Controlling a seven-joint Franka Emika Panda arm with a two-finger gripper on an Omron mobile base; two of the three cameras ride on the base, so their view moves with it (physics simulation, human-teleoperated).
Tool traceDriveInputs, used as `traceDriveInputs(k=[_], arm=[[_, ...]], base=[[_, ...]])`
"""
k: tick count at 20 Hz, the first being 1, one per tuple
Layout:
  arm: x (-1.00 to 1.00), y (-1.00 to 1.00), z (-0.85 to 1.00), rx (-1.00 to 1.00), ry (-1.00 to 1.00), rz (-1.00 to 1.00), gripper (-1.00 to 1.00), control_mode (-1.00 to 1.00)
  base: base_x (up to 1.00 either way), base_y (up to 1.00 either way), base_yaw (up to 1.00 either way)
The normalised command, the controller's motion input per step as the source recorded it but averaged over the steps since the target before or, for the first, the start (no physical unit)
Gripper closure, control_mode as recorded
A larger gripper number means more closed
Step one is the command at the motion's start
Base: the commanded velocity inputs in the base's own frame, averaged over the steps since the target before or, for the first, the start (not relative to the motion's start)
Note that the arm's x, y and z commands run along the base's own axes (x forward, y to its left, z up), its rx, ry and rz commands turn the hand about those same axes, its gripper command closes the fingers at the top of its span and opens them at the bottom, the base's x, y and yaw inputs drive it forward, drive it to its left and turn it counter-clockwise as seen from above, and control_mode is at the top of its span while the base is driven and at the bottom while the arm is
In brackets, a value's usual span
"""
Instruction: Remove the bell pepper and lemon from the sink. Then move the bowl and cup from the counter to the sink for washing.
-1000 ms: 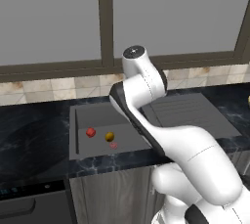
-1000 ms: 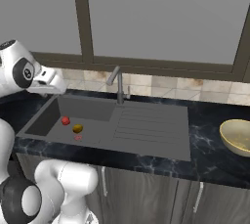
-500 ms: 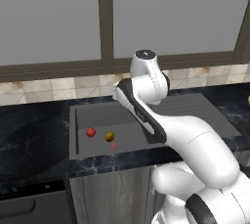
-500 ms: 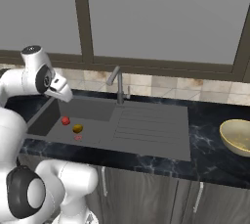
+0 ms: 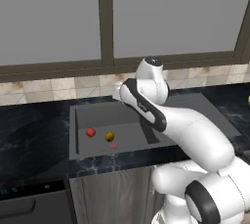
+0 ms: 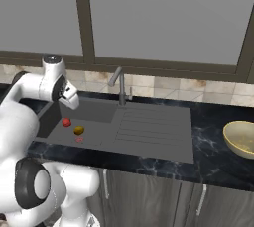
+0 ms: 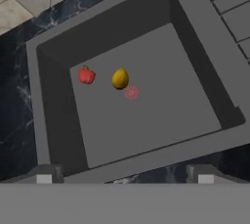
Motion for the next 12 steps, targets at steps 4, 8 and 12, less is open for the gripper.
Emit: traceDriveInputs(k=[4, 8, 12], arm=[[0.22, 0.04, -0.28, 0.00, 0.00, 0.00, -1.00, -1.00], [0.22, 0.03, -0.26, 0.00, 0.00, 0.00, -1.00, -1.00], [0.20, 0.03, -0.24, 0.00, 0.00, 0.00, -1.00, -1.00]], base=[[0.00, 0.00, 0.00], [0.00, 0.00, 0.00], [0.00, 0.00, 0.00]])
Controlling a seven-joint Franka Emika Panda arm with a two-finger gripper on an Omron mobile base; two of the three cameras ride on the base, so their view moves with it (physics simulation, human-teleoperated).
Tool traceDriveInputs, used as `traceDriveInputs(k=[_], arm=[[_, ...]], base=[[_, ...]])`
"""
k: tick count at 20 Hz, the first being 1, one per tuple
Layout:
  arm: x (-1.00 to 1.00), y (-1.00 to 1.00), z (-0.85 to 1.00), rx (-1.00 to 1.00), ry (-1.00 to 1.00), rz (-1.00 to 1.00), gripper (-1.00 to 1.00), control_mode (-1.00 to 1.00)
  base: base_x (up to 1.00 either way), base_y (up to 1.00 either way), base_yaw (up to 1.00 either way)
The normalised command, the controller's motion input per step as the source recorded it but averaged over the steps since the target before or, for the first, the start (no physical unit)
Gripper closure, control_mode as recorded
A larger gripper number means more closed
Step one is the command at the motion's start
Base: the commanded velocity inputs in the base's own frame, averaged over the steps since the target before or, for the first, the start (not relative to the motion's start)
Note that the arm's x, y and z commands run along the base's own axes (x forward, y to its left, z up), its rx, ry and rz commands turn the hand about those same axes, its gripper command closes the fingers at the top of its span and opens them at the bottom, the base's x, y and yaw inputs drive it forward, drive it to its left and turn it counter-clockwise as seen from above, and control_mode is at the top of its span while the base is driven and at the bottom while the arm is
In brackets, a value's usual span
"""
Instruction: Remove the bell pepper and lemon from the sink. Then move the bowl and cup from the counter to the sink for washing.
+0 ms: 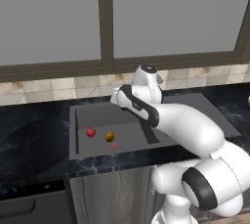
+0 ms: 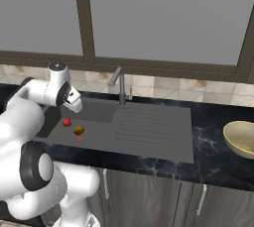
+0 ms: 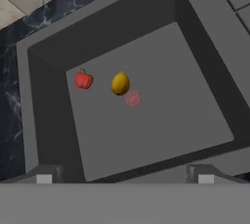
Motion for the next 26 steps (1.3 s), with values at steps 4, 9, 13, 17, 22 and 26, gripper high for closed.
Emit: traceDriveInputs(k=[4, 9, 13, 17, 22, 26], arm=[[0.21, 0.06, -0.23, 0.00, 0.00, 0.00, -1.00, -1.00], [0.20, 0.07, -0.24, -0.02, 0.00, 0.00, -1.00, -1.00], [0.16, 0.09, -0.25, -0.03, 0.00, 0.00, -1.00, -1.00], [0.14, 0.07, -0.27, -0.05, 0.00, 0.00, -1.00, -1.00], [0.14, 0.05, -0.27, -0.04, 0.00, 0.00, -1.00, -1.00], [0.19, 0.05, -0.24, -0.01, 0.00, 0.00, -1.00, -1.00]], base=[[0.00, 0.00, 0.00], [0.00, 0.00, 0.00], [0.00, 0.00, 0.00], [0.00, 0.00, 0.00], [0.00, 0.00, 0.00], [0.00, 0.00, 0.00]])
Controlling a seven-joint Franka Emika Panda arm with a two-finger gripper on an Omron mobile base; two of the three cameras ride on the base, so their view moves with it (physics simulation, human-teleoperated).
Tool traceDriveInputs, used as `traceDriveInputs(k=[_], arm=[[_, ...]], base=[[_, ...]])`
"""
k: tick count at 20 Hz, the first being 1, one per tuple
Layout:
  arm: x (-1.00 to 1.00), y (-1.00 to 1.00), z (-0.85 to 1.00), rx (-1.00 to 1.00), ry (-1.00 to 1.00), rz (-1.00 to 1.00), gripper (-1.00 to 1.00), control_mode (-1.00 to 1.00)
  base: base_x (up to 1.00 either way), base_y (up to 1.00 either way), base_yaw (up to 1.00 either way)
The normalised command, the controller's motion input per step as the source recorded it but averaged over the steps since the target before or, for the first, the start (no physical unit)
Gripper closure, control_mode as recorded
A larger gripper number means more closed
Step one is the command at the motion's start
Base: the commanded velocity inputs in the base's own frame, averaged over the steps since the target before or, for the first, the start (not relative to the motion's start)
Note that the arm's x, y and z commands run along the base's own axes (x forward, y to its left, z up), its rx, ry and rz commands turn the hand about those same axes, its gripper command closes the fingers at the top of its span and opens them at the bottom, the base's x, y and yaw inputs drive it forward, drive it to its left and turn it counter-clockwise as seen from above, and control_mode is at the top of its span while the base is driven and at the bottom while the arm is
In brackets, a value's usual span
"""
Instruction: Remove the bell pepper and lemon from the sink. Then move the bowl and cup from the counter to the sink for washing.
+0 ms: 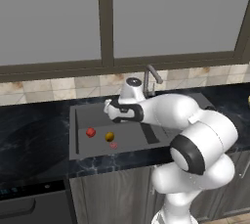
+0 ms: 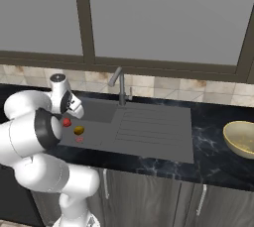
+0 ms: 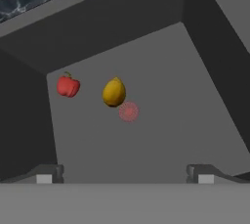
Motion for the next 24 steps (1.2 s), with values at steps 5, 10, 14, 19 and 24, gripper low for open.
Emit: traceDriveInputs(k=[5, 10, 14, 19, 24], arm=[[0.20, 0.06, -0.22, 0.00, 0.02, 0.00, -1.00, -1.00], [0.20, 0.05, -0.23, 0.00, 0.04, 0.00, -1.00, -1.00], [0.19, 0.05, -0.22, 0.00, 0.00, 0.00, -1.00, -1.00], [0.18, 0.08, -0.18, -0.01, 0.00, 0.00, -1.00, -1.00], [0.17, 0.07, -0.18, -0.01, 0.00, 0.00, -1.00, -1.00]], base=[[0.00, 0.00, 0.00], [0.00, 0.00, 0.00], [0.00, 0.00, 0.00], [0.00, 0.00, 0.00], [0.00, 0.00, 0.00]])
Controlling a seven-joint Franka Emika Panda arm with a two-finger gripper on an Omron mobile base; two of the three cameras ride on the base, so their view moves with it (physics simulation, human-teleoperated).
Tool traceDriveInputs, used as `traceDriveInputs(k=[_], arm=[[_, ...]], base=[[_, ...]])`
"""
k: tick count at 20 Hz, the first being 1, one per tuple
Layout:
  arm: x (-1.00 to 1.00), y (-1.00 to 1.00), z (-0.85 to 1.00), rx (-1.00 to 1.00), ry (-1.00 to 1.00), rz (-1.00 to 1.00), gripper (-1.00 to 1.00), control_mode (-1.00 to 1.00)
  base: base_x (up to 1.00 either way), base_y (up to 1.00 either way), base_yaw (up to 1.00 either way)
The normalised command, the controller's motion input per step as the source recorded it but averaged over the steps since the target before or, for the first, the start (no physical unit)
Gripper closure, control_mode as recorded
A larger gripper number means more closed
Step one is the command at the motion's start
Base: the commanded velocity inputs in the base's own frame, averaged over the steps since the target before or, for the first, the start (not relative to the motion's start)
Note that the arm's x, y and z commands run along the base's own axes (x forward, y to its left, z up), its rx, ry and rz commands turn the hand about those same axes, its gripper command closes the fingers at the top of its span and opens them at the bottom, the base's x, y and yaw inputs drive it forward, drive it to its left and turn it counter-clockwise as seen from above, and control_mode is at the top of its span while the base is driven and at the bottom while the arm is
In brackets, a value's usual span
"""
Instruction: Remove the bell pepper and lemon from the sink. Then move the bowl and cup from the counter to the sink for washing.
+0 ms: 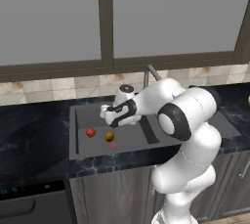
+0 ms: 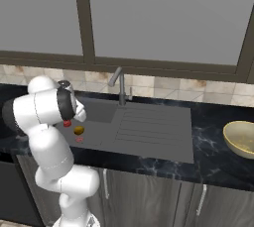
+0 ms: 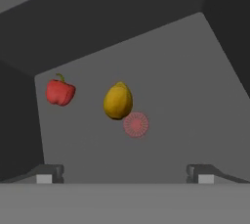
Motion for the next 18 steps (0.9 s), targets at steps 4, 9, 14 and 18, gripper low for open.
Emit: traceDriveInputs(k=[4, 9, 14, 18], arm=[[0.18, 0.06, -0.19, -0.02, 0.00, 0.00, -1.00, -1.00], [0.19, 0.06, -0.16, -0.03, 0.00, 0.00, -1.00, -1.00], [0.13, 0.04, -0.16, -0.02, 0.00, 0.00, -1.00, -1.00], [0.10, 0.07, -0.19, 0.00, 0.00, 0.00, -1.00, -1.00]], base=[[0.00, 0.00, 0.00], [0.00, 0.00, 0.00], [0.00, 0.00, 0.00], [0.00, 0.00, 0.00]])
